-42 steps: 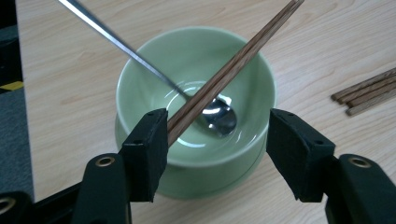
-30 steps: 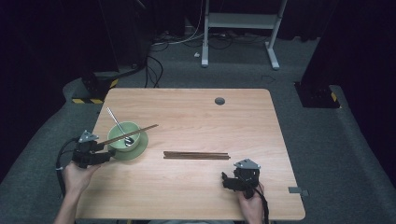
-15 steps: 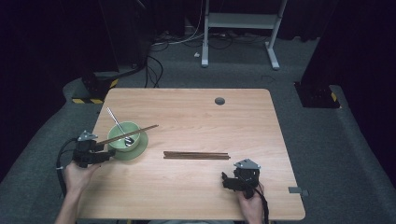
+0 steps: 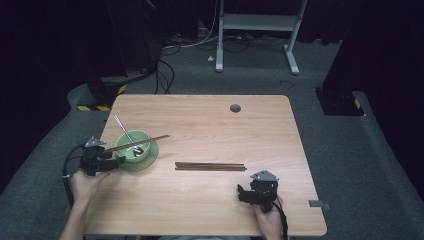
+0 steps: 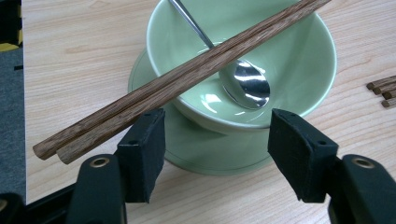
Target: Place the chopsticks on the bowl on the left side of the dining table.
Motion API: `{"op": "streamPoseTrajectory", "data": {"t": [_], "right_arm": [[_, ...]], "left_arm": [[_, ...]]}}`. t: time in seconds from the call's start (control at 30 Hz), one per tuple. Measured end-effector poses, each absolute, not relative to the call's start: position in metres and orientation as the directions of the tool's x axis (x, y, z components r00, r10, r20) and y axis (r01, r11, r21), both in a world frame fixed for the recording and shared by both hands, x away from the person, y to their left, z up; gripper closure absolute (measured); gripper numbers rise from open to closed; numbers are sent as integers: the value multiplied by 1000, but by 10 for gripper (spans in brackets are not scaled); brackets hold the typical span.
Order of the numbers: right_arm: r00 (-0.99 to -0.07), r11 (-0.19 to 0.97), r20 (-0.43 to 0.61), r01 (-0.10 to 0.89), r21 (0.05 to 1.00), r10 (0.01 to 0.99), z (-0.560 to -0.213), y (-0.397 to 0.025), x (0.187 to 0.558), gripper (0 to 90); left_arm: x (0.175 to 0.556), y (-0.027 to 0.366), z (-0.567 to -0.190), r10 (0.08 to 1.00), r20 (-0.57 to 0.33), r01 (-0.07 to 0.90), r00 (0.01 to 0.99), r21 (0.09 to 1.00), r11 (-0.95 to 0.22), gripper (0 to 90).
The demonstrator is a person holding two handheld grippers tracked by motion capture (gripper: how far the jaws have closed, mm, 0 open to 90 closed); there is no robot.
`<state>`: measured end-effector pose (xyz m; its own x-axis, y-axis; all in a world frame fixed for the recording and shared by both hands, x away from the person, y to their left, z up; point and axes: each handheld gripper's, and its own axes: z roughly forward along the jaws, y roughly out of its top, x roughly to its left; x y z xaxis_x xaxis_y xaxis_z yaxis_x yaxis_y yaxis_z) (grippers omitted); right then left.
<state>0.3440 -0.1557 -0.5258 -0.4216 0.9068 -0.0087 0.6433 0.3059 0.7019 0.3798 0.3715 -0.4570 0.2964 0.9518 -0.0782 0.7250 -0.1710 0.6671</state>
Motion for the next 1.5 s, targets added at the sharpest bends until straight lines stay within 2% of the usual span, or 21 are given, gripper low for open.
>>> {"op": "streamPoseTrajectory", "data": {"t": [0.53,1.5], "right_arm": [[-421,306,-9,643,702,907,-526,-156,344,100],[-422,306,-9,643,702,907,-526,-156,344,100]], "left_arm": [[389,374,-454,949,-137,729,285,673,-122,333],[413,370,-455,966,-101,734,238,671,-111,334]]}}
